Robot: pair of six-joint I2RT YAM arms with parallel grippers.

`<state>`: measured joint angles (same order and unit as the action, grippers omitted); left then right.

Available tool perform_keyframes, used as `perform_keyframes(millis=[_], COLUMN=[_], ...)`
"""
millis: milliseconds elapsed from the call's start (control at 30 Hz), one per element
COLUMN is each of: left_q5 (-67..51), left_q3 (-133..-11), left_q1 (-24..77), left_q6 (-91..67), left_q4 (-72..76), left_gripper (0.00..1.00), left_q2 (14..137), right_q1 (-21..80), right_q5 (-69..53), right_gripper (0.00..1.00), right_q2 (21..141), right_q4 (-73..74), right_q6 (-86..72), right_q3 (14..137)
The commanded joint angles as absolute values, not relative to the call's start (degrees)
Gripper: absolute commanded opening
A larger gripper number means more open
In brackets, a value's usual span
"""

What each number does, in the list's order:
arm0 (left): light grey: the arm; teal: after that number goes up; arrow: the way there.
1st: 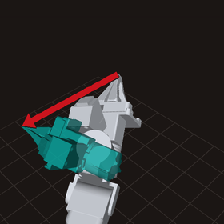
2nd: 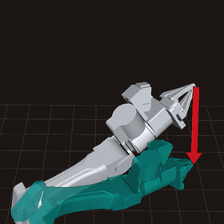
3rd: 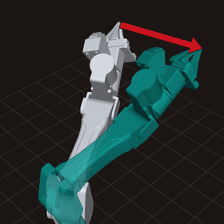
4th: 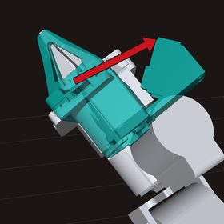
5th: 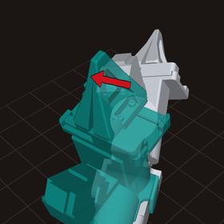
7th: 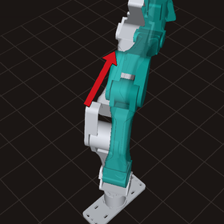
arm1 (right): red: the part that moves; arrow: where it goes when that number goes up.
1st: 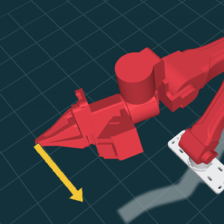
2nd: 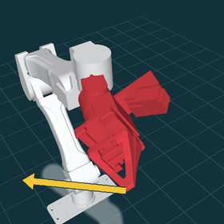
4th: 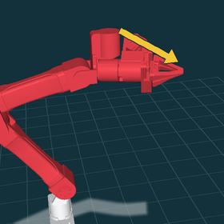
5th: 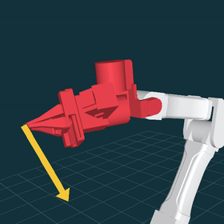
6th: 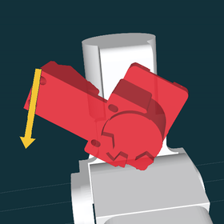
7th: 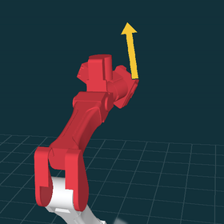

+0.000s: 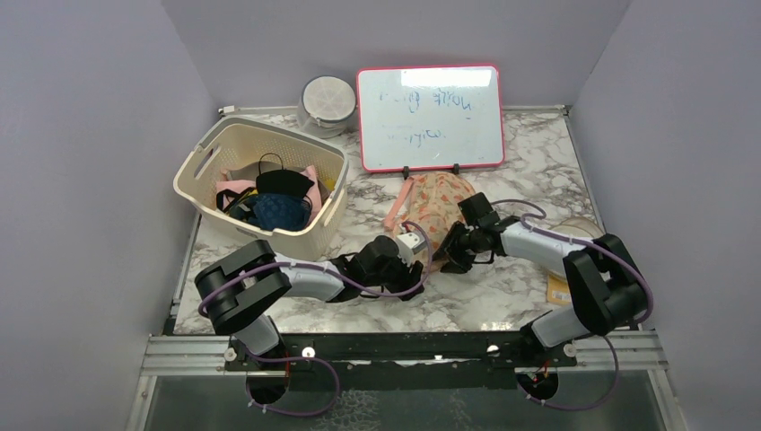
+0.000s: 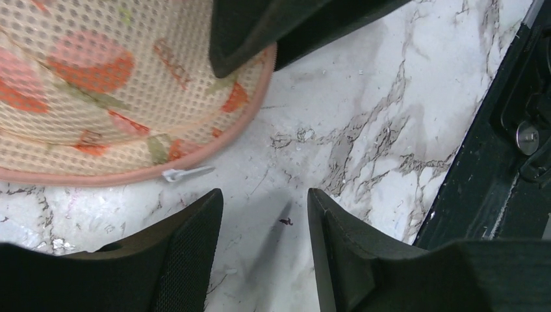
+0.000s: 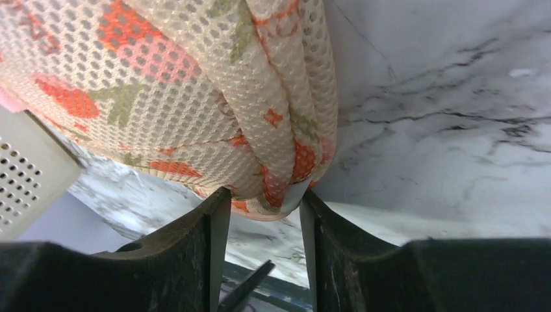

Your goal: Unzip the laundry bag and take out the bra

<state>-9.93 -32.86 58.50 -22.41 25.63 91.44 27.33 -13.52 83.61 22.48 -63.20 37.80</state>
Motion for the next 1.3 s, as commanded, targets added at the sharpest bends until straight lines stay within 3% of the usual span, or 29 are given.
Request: perform_keyframes(millis=[0,33,167,233,433,600,767,967,1100,1267], left_q5=[-10.3,-9.75,-6.54,-3.71,1.16,-1.84,-5.62,-6.68,1.33,14.87], left_q3=[-30.74,-30.41,-29.44,-28.98,-29.4,-31.48,-33.42,-34.01,-35.43,-40.0], left_q1=[58.65,58.63,58.62,58.62,58.53,58.13,57.92,58.59,62.29,67.27], left_q6=[-23.67,-23.72,-24.18,-25.0,-26.19,-25.74,-26.78,-31.43,-33.94,-37.03], left_q4=[25.75,25.75,24.81,23.92,20.8,20.81,21.23,23.87,22.03,13.67], left_gripper=[0.46,0.47,0.53,0.55,0.73,0.74,0.67,0.51,0.49,0.39], left_q2=[88.98,88.4,86.34,85.02,81.56,83.29,86.33,89.57,91.25,94.55], right_q1=[27.72,27.77,27.7,27.76,27.75,27.7,27.77,27.7,27.75,27.72], right_q5=[-6.23,-6.22,-7.89,-7.46,-5.95,-8.11,-8.81,-9.99,-10.32,-10.79], right_gripper=[0.4,0.37,0.06,0.01,0.01,0.01,0.01,0.01,0.01,0.01], right_q2=[91.08,91.05,88.21,87.25,85.65,84.44,83.48,81.65,80.83,80.43], right_q4=[29.79,29.57,26.43,27.49,32.78,32.75,33.48,32.98,32.96,33.13], right_q6=[-66.01,-66.84,-67.67,-67.1,-65.22,-64.74,-64.26,-64.41,-64.39,-64.26], right_q3=[38.41,37.73,34.53,35.21,38.21,38.66,39.26,39.45,39.87,39.81])
